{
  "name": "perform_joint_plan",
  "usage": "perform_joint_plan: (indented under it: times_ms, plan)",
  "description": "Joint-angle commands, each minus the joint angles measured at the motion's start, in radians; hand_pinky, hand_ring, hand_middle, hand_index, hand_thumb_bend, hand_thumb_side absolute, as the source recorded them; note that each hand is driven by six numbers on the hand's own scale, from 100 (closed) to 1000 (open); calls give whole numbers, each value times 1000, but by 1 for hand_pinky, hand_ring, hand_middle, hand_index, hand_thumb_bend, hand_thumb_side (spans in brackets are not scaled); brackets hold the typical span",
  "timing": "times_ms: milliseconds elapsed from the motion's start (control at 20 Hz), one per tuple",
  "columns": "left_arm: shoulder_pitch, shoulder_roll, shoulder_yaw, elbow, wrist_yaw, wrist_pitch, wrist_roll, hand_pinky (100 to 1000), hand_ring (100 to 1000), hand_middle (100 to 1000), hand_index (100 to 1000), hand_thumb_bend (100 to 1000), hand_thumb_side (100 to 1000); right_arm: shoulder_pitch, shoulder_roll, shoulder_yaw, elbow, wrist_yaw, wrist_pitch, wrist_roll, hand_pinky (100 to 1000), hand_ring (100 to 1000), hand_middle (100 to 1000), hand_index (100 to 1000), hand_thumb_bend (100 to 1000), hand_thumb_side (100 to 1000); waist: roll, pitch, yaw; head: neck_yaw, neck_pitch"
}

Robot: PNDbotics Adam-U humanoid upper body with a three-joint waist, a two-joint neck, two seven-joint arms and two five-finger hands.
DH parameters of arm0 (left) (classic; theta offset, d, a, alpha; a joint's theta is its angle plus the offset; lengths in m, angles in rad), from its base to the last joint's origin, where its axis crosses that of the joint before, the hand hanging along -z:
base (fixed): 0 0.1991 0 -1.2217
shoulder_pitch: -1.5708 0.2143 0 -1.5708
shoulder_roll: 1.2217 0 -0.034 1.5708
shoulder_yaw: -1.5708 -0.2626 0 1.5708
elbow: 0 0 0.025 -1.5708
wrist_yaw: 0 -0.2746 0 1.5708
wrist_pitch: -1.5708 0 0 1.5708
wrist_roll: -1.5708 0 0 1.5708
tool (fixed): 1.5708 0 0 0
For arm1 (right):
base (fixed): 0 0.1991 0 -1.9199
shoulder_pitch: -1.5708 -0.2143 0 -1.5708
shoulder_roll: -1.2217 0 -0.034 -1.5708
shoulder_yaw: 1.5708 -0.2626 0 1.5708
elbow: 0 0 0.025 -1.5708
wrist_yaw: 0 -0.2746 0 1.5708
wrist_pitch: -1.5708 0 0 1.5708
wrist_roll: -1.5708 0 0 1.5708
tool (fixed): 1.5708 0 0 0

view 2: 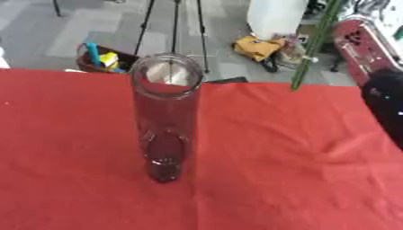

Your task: Arrange flowers into the vase.

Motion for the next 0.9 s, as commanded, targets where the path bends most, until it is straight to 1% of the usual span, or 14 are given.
perform_joint_plan:
  times_ms: [50, 500, 900]
  plan:
    - [-13, 18, -10, -18, 3, -2, -3, 574, 685, 703, 763, 100, 696, -25, -18, -4, -8, 1, -7, -14, 100, 100, 100, 100, 100, 765, -3, -24, 10, -17, -6]
    - [-19, 22, -13, -18, 6, -2, -5, 574, 685, 703, 762, 100, 695, -63, -3, 11, -27, 40, -38, -45, 100, 100, 100, 100, 100, 762, -20, -26, 35, -45, -6]
    - [-23, 24, -17, -18, 9, -1, -13, 572, 686, 704, 762, 100, 696, -88, 5, 26, -27, 61, -41, -56, 100, 100, 100, 100, 100, 761, -31, -26, 49, -63, -2]
